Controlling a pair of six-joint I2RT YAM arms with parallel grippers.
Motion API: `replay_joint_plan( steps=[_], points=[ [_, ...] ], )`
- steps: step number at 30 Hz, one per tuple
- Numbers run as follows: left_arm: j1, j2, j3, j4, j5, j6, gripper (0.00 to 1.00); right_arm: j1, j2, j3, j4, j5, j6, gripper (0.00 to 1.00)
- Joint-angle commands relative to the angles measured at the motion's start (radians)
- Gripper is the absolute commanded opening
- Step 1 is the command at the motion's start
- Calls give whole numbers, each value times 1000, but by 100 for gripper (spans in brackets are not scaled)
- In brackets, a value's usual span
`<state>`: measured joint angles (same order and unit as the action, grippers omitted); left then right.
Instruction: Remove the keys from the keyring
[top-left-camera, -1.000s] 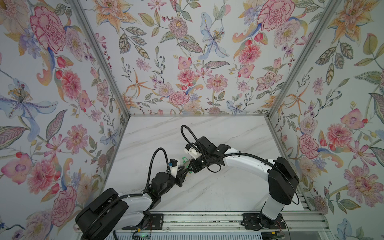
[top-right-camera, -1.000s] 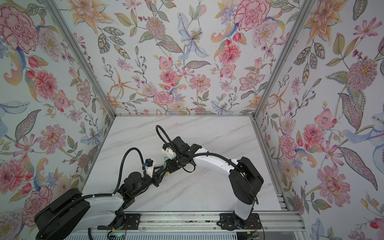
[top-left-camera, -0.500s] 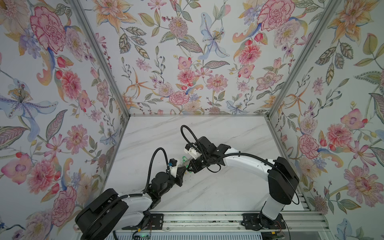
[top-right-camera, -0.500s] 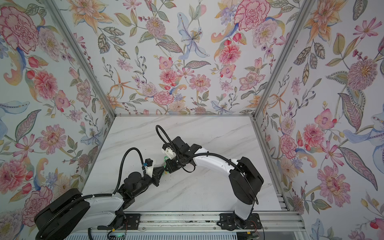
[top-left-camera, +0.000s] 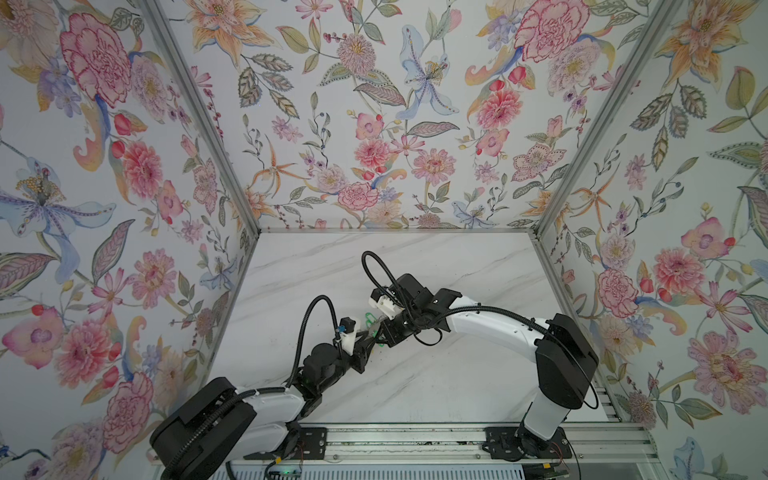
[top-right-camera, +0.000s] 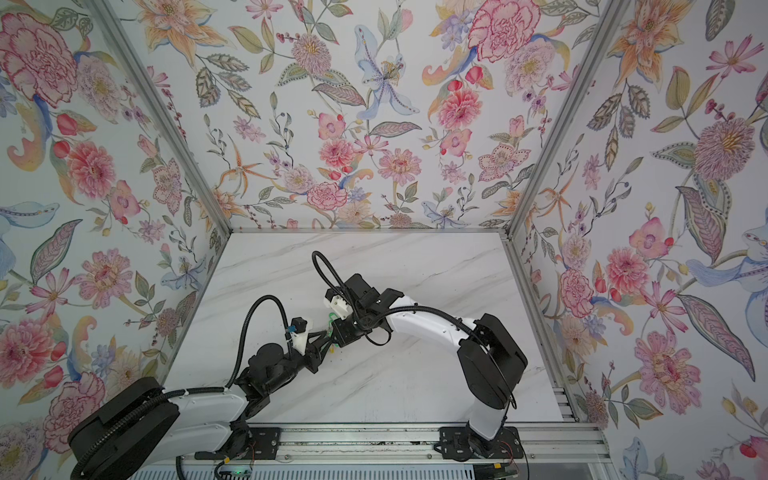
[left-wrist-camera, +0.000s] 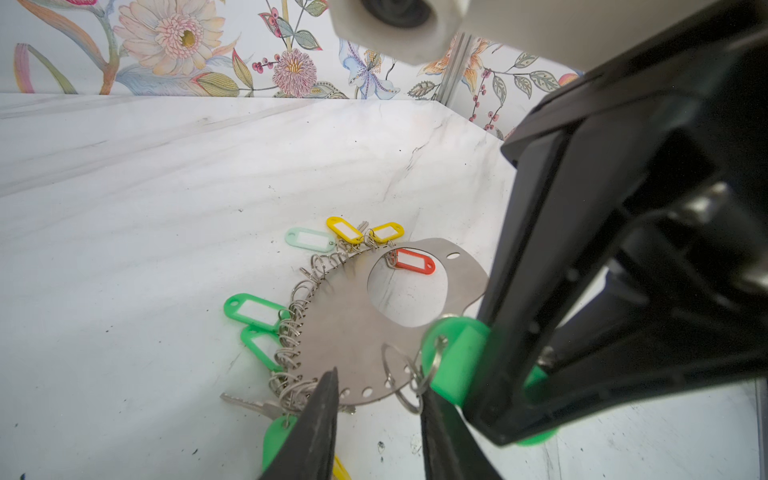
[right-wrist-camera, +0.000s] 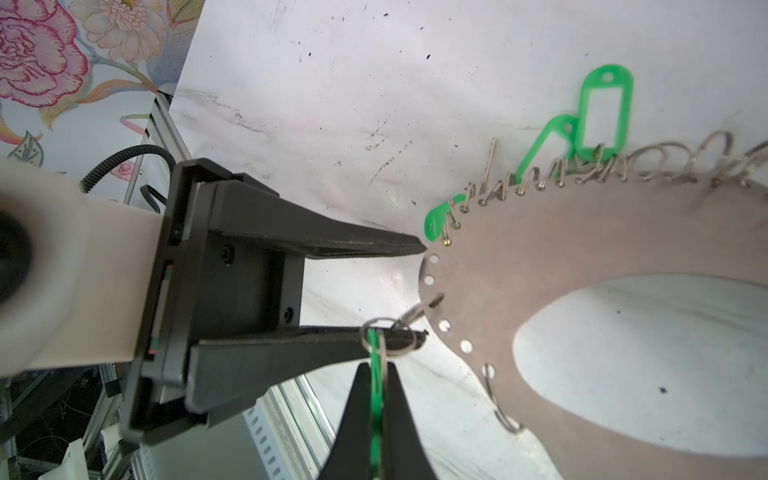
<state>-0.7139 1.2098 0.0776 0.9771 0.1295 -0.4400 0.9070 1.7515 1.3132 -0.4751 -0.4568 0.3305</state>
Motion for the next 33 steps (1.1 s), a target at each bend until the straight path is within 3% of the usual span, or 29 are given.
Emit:
replay_joint_plan(
  steps=[1,16,33],
  points=[
    [-10,-8,35,20,3,15,32,0,-17,-5,13,-26,5,0],
    [-10,-23,6,2,6,46,0,-23,-68,-34,13,1,1,0],
    [-9,-20,-31,9,-13,47,0,-58,-106,-44,13,-9,-5,0]
  ],
)
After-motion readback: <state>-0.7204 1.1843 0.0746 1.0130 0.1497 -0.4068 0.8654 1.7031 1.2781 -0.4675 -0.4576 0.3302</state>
